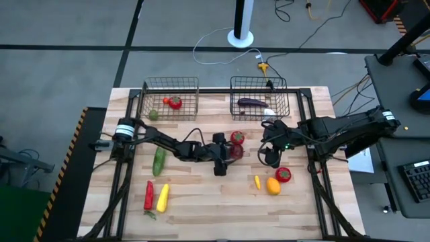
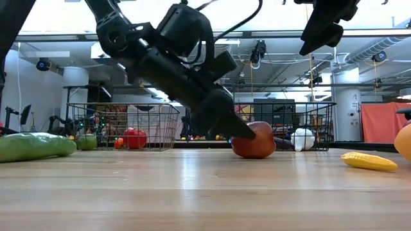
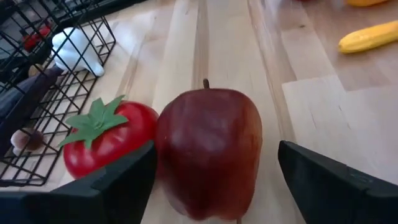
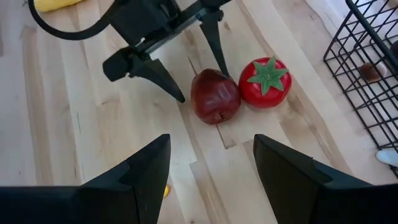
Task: Sort produce into baskets
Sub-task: Put the apple into the left wire basket
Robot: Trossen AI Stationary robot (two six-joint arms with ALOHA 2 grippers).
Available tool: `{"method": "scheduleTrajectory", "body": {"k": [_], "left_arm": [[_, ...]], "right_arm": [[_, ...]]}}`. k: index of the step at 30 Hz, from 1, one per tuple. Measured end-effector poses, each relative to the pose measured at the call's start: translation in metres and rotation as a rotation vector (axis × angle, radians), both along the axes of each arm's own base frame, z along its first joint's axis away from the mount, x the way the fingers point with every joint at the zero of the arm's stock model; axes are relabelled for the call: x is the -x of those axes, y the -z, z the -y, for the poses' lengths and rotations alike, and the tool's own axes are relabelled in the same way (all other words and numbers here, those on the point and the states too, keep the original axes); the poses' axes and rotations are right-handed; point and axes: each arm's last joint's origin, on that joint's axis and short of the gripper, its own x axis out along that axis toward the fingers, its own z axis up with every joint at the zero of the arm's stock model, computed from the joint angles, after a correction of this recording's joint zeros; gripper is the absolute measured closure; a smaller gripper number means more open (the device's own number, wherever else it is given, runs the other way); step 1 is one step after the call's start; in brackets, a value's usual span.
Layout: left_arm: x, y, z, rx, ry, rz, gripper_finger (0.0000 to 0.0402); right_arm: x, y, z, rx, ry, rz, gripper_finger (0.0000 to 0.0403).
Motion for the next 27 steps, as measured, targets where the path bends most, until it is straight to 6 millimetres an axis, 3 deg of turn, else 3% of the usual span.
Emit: {"method": "scheduleTrajectory", "body": {"k": [12, 20, 27], "left_arm": [[-0.003, 0.021, 0.0, -0.001, -0.001, -0.011, 0.0086], [-0.005, 0.022, 0.0, 0.012, -0.008, 0.012, 0.0087], [-0.004, 0.021, 0.0, 0.018, -0.011, 0.013, 0.0133]], "right_arm": [[0.0, 0.0, 0.0, 0.0, 0.0, 0.002, 0.0181], [-0.001, 0.0, 0.0, 0.0, 0.001, 0.005, 0.0181], [-0.001, 0.0, 0.001, 0.015, 0.014, 0.009, 0.0181]]}}
